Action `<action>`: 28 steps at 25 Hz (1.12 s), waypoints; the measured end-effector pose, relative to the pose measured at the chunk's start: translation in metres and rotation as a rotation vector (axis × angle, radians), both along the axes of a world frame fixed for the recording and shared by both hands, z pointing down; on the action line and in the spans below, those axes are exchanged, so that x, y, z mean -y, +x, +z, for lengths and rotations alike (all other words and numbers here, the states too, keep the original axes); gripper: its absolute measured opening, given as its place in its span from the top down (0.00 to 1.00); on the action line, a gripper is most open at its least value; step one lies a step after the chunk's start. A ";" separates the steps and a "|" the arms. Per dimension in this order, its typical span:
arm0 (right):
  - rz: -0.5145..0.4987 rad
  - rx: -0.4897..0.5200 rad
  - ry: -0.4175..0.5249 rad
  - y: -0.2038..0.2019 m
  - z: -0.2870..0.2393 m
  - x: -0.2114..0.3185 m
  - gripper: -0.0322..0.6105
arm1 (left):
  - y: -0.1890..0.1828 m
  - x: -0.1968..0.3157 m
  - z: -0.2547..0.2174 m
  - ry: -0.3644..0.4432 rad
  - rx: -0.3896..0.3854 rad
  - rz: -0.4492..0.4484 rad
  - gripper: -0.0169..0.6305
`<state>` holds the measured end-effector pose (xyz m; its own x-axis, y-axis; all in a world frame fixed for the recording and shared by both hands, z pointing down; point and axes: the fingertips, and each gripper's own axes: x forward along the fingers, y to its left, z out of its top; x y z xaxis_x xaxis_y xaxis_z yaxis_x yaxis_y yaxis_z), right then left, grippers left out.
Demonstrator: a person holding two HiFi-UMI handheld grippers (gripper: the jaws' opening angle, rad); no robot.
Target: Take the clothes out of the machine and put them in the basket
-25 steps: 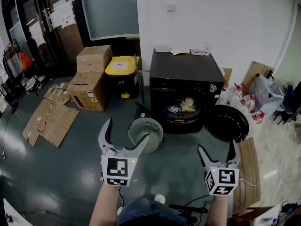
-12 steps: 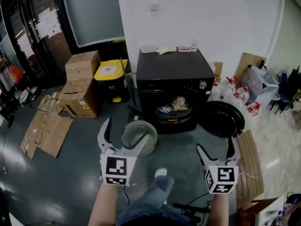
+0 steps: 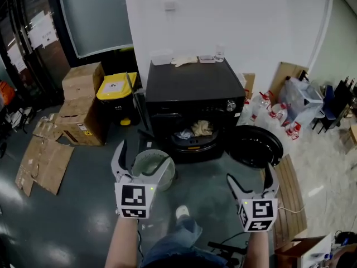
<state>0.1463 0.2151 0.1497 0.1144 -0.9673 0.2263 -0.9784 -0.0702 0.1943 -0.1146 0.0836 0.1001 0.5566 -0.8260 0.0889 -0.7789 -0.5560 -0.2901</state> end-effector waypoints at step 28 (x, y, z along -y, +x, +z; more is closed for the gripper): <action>-0.186 0.203 -0.248 0.023 0.117 0.250 0.11 | 0.049 0.236 0.145 -0.270 0.045 -0.083 0.11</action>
<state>0.1690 -0.0347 0.2669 -0.1297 -0.8802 0.4566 -0.9904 0.1373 -0.0167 -0.0652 -0.1526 0.2448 0.4782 -0.8116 0.3355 -0.8147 -0.5526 -0.1756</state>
